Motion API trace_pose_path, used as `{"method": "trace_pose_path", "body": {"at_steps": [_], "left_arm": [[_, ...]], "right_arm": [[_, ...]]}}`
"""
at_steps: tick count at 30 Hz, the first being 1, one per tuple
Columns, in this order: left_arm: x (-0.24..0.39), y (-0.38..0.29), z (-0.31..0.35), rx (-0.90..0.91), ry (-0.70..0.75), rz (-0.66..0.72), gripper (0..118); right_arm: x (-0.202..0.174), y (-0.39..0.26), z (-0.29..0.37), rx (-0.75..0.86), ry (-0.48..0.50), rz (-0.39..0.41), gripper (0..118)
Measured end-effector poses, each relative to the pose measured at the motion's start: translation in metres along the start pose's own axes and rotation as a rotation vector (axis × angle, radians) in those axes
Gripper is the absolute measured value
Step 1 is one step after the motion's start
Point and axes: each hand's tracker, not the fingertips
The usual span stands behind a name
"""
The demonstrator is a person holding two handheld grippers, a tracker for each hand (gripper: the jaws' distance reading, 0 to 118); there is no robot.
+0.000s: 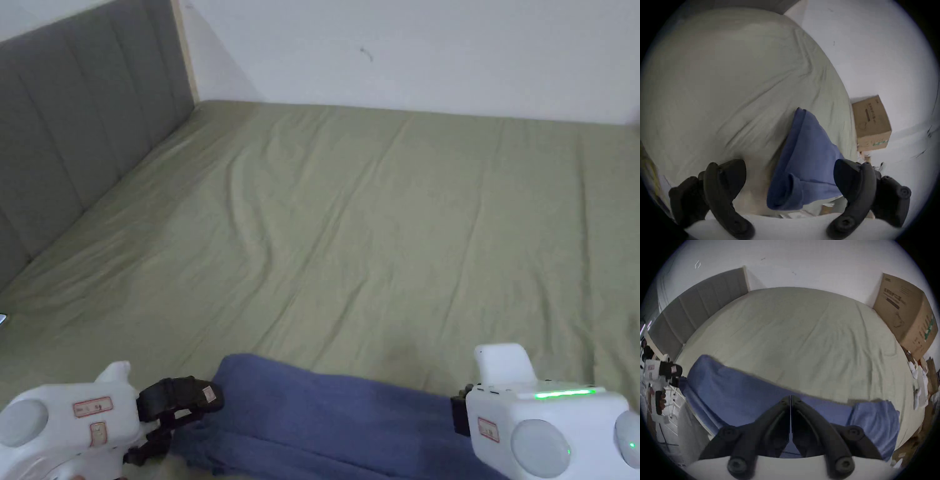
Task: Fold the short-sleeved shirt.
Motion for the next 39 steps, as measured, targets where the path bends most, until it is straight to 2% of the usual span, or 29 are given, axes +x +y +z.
{"method": "trace_pose_path", "body": {"at_steps": [3, 4, 7, 8, 9, 10, 11, 13, 18, 20, 24, 28, 34, 37, 39], "left_arm": [[-0.003, 0.002, -0.004, 0.017, -0.102, -0.012, 110], [-0.002, 0.0, -0.002, 0.009, -0.155, 0.028, 108], [-0.014, -0.004, -0.02, -0.031, -0.302, 0.162, 85], [-0.013, -0.009, -0.028, -0.043, -0.27, 0.161, 60], [-0.012, -0.011, -0.032, -0.033, -0.241, 0.15, 19], [-0.008, -0.012, -0.034, -0.026, -0.14, 0.115, 5], [-0.002, -0.016, -0.044, -0.05, -0.04, 0.094, 5], [-0.01, -0.009, -0.045, -0.038, -0.164, 0.151, 5], [0.026, -0.007, -0.028, -0.06, -0.028, -0.009, 5], [0.045, -0.007, -0.02, -0.041, 0.022, -0.096, 5], [0.099, -0.01, -0.001, -0.018, 0.017, -0.248, 5], [0.167, -0.023, 0.001, -0.02, 0.029, -0.469, 5], [0.243, -0.065, -0.049, -0.152, -0.079, -0.65, 5], [0.265, -0.102, -0.095, -0.278, -0.11, -0.68, 5], [0.27, -0.119, -0.125, -0.311, -0.12, -0.671, 13]], "right_arm": [[-0.002, 0.0, -0.002, -0.012, 0.018, -0.027, 2], [-0.001, 0.0, -0.004, -0.018, 0.033, -0.05, 2], [-0.002, 0.0, -0.004, -0.027, 0.043, -0.063, 2], [-0.003, -0.001, -0.005, -0.029, 0.036, -0.06, 2], [-0.002, -0.001, -0.005, -0.031, 0.031, -0.057, 2], [-0.002, -0.002, -0.004, -0.034, 0.031, -0.06, 2], [0.0, -0.003, -0.002, -0.036, 0.036, -0.072, 2], [0.005, -0.003, 0.002, -0.027, 0.049, -0.098, 2], [0.018, -0.007, 0.016, -0.005, 0.038, -0.13, 2], [0.026, -0.01, 0.02, -0.001, 0.03, -0.153, 2], [0.043, -0.019, 0.027, -0.001, 0.021, -0.192, 2], [0.064, -0.03, 0.038, 0.008, 0.015, -0.246, 2], [0.101, -0.046, 0.059, 0.05, -0.003, -0.347, 2], [0.119, -0.056, 0.067, 0.061, -0.024, -0.383, 2], [0.13, -0.062, 0.069, 0.057, -0.04, -0.392, 2]]}}
